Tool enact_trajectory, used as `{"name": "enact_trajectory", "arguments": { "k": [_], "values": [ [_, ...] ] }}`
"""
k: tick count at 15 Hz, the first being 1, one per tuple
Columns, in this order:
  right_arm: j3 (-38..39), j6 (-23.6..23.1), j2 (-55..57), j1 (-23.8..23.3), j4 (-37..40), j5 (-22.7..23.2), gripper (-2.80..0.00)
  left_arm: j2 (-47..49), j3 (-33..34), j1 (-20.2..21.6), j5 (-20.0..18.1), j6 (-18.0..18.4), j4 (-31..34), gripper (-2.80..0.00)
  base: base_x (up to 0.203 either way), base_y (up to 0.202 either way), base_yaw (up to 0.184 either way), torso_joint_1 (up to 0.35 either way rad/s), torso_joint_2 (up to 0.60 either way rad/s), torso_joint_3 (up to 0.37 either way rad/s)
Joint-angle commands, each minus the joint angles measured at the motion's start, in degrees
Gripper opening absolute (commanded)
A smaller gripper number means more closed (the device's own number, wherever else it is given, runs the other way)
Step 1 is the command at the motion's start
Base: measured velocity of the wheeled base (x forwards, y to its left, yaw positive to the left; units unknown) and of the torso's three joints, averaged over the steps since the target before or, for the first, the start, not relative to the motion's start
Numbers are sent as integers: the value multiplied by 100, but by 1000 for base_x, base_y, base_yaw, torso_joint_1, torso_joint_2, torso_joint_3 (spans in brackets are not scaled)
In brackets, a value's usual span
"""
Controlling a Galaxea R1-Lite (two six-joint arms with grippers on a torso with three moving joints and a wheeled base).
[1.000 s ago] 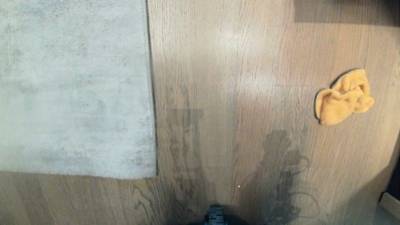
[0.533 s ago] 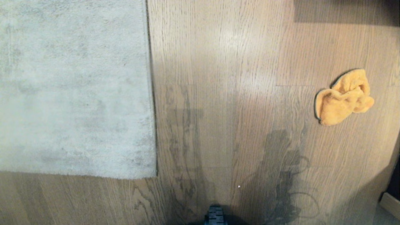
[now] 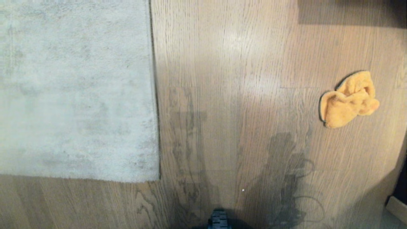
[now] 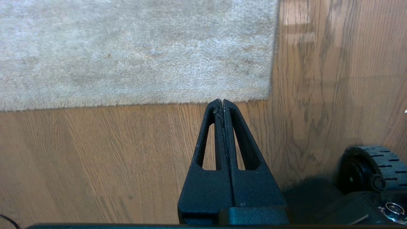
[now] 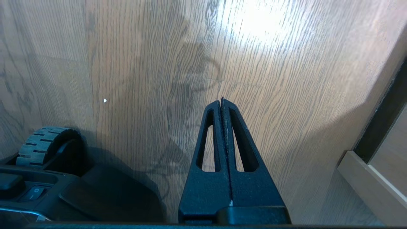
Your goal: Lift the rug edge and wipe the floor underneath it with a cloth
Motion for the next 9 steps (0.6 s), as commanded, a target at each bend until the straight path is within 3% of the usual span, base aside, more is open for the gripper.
{"name": "enact_trajectory", "arguments": {
  "k": [1,9],
  "values": [
    [0,-6,7,4,0,1,-280,-2,1,0,22,-3,0,-280,0,0,0,2,2,126],
    [0,-6,7,-4,0,1,-280,-2,1,-6,22,-12,-9,-280,0,0,0,2,3,191]
  ]
}}
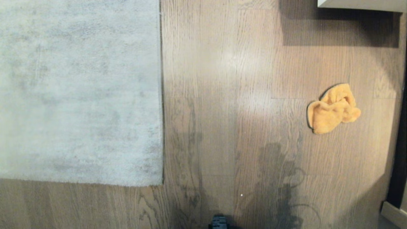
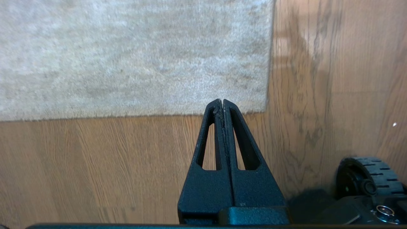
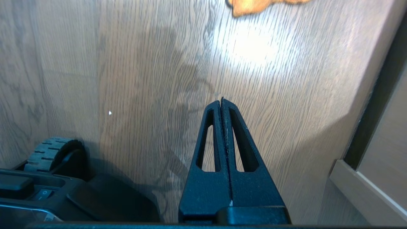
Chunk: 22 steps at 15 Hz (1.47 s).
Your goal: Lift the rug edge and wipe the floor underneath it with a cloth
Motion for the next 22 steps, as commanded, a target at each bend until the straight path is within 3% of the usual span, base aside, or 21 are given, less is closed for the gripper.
{"name": "enact_trajectory", "arguments": {
  "k": [1,22],
  "values": [
    [0,-6,9,-1,-2,5,-280,-2,-1,3,0,3,-6,-280,0,0,0,5,2,206],
    [0,-6,9,-4,-2,5,-280,-2,-1,-4,-44,3,2,-280,0,0,0,1,2,201]
  ]
}}
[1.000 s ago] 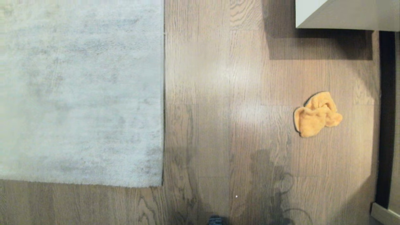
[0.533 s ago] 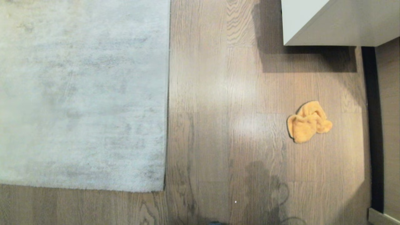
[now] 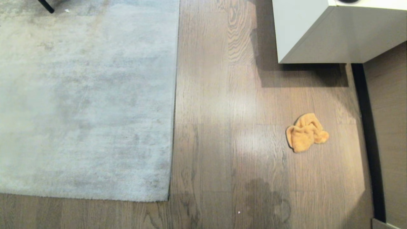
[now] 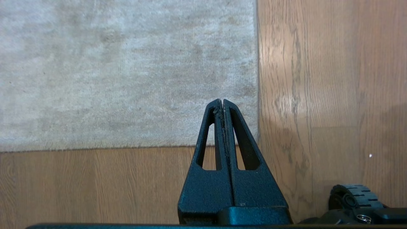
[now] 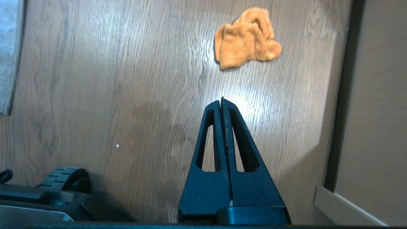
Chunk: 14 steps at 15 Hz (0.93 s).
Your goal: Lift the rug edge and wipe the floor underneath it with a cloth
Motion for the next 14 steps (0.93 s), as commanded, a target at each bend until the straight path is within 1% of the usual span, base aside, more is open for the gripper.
{"name": "enact_trajectory", "arguments": {
  "k": [1,14],
  "values": [
    [0,-6,7,5,-2,4,-280,-1,1,-4,-9,-6,-10,-280,0,0,0,-2,5,204],
    [0,-6,7,2,-2,4,-280,-1,1,0,-9,-1,-1,-280,0,0,0,4,3,204]
  ]
}}
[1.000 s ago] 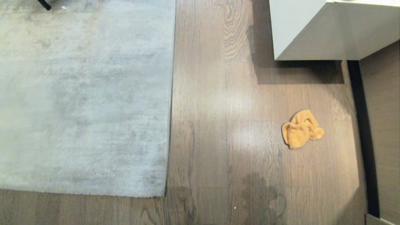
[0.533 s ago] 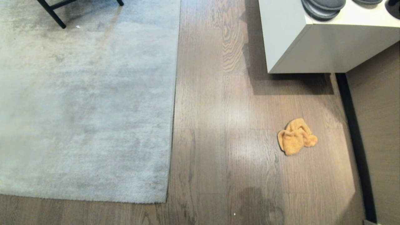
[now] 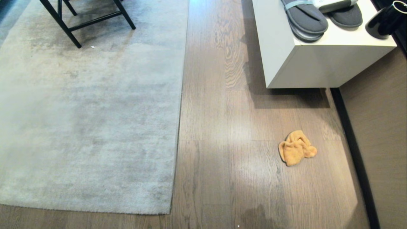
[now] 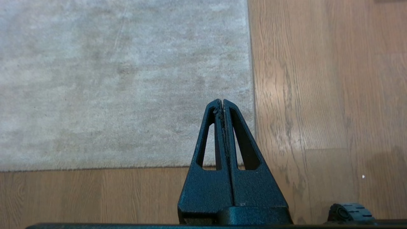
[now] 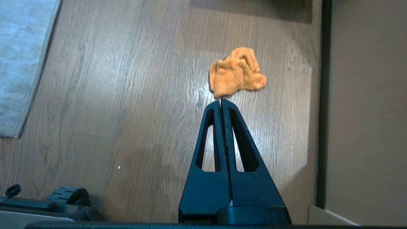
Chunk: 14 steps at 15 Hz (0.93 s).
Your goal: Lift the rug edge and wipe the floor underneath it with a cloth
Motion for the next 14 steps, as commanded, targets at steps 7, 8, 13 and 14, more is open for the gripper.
{"name": "enact_trajectory", "arguments": {
  "k": [7,8,13,14],
  "values": [
    [0,-6,7,2,-1,4,-280,0,1,5,-3,2,-2,-280,0,0,0,2,4,200],
    [0,-6,7,-2,-1,4,-280,0,1,-1,-3,3,-2,-280,0,0,0,2,2,202],
    [0,-6,7,4,-1,4,-280,0,1,7,3,-5,-2,-280,0,0,0,2,1,200],
    [0,-6,7,5,-1,4,-280,0,1,5,-3,-5,-2,-280,0,0,0,4,2,207]
  ]
}}
